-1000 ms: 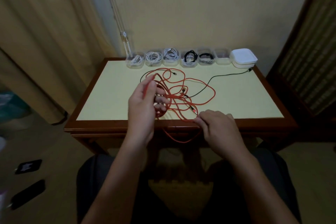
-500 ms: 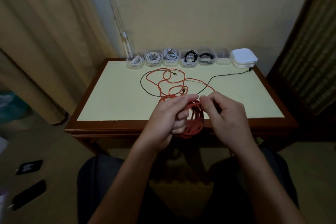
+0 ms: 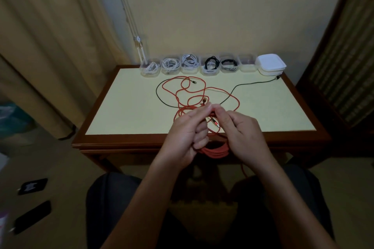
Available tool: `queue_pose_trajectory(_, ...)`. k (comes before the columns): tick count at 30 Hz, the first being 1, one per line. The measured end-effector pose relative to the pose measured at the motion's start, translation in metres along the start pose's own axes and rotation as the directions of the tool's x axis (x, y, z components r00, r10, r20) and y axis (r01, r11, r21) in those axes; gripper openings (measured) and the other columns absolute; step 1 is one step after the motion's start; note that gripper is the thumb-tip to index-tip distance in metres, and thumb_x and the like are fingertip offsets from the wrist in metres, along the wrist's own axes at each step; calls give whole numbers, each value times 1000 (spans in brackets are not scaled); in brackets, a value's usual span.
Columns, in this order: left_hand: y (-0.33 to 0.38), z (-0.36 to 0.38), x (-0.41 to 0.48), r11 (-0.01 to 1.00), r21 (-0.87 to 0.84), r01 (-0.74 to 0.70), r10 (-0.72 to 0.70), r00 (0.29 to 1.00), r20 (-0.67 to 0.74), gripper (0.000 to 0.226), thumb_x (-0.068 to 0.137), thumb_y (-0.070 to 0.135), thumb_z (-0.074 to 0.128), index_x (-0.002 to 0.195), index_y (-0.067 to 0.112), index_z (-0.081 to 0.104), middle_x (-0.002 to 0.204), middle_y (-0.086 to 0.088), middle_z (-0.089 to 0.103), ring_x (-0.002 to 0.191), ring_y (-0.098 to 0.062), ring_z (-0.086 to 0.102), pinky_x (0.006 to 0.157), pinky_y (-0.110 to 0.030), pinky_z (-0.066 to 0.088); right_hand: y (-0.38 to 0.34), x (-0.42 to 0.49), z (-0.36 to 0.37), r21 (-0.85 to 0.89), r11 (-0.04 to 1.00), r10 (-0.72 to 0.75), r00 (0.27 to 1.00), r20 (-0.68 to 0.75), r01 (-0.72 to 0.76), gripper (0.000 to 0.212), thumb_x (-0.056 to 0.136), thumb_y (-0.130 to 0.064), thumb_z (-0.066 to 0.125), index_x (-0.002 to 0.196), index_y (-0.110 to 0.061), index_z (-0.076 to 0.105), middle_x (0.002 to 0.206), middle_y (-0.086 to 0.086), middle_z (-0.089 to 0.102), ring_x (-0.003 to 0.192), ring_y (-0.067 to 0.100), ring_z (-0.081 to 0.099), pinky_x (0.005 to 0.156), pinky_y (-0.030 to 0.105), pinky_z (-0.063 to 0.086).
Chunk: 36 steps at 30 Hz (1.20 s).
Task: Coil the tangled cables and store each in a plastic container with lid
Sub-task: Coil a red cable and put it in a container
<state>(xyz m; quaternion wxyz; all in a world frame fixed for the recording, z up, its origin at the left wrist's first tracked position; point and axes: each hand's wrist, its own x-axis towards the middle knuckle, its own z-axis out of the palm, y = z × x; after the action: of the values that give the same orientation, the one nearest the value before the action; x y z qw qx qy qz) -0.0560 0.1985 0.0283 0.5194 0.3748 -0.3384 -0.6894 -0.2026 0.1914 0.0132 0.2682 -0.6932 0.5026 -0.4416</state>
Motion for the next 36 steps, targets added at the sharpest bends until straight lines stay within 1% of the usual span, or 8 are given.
queue_pose_trajectory(3,-3,4,-2,952,285,-110,132,989,-60,33,97,35,60,117,12,72,56,3,34,45,-9,33,41,-20,31,-1,2,0,-47,999,1,1000,-10,-1,49,102,-51,42,58,-29,45,54,-5,46,56,11,45,60,39,40)
queue_pose_trajectory(7,6,3,0,1000,-21,5,-4,999,35,41,91,31,59,122,4,65,57,5,15,39,-2,18,34,-16,15,1,2,0,19,999,38,999,-3,-38,56,101,-57,40,61,-19,52,52,-4,45,53,8,43,55,32,35)
queue_pose_trajectory(14,38,-26,5,892,-451,17,-10,1000,17,24,94,27,53,107,10,65,45,10,29,27,-4,26,25,-14,19,17,7,-21,7,996,90,996,-26,-90,57,95,-60,49,73,-9,60,66,10,59,63,18,52,57,31,39)
queue_pose_trajectory(18,56,-52,3,832,-552,-63,53,998,-34,23,96,27,55,105,11,68,47,10,30,31,-6,21,26,-19,23,35,8,-35,-81,994,78,997,-21,-79,40,98,-46,57,72,-16,59,64,1,57,61,13,50,59,31,38)
queue_pose_trajectory(21,66,-70,2,743,-660,-109,89,994,-65,24,98,27,56,105,8,69,46,8,30,38,-3,15,27,-22,26,45,5,-43,-146,982,119,993,-19,-121,30,101,-37,57,74,-22,60,60,-11,56,58,4,50,53,21,34)
queue_pose_trajectory(31,77,-96,-3,501,-806,-315,78,944,-320,23,97,19,62,96,-1,72,50,7,32,32,-6,27,31,-18,25,75,-5,-50,25,964,266,963,-34,-265,21,98,-29,63,80,-17,61,65,-2,45,61,12,42,58,31,36)
queue_pose_trajectory(33,77,-98,-3,510,-781,-362,66,921,-384,24,99,21,61,98,0,71,51,8,32,33,-6,28,32,-18,25,82,-6,-51,65,955,294,954,-58,-290,16,98,-28,63,85,-19,63,66,0,45,61,13,41,56,30,35)
queue_pose_trajectory(36,72,-90,-1,642,-645,-414,87,875,-476,20,100,23,58,107,7,67,54,8,32,38,-6,28,36,-17,25,82,-7,-45,-22,963,266,959,-102,-269,16,99,-28,61,86,-21,64,73,2,60,66,17,50,59,31,39)
